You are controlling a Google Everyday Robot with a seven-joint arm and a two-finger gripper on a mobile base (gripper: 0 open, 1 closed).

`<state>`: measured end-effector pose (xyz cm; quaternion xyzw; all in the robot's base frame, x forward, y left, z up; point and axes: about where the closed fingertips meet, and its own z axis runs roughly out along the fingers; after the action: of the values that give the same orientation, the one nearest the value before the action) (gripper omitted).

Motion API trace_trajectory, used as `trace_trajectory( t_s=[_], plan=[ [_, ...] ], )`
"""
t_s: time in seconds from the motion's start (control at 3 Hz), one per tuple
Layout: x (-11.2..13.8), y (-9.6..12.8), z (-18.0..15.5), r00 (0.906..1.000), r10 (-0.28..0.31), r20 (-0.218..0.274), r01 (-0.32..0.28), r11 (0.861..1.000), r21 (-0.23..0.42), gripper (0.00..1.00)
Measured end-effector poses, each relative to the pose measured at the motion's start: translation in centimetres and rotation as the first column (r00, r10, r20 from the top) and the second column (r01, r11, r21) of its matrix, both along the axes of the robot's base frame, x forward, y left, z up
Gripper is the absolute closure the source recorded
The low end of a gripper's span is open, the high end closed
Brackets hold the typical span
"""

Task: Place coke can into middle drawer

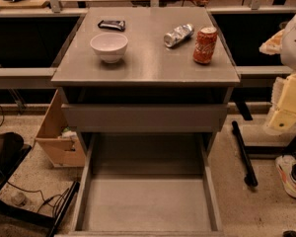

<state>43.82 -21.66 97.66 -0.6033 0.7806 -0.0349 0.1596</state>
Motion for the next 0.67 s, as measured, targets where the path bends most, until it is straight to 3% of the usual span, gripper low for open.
trace_trajectory(
  t_s=[0.33,0.67],
  plan=[
    [0.0,0.0,0.0,1.0,0.0,0.0,0.0,1.0,0.0,0.0],
    [2.0,-0.5,-0.1,0.9992,-0.005,0.038,0.004,0.999,0.05,0.0]
  ],
)
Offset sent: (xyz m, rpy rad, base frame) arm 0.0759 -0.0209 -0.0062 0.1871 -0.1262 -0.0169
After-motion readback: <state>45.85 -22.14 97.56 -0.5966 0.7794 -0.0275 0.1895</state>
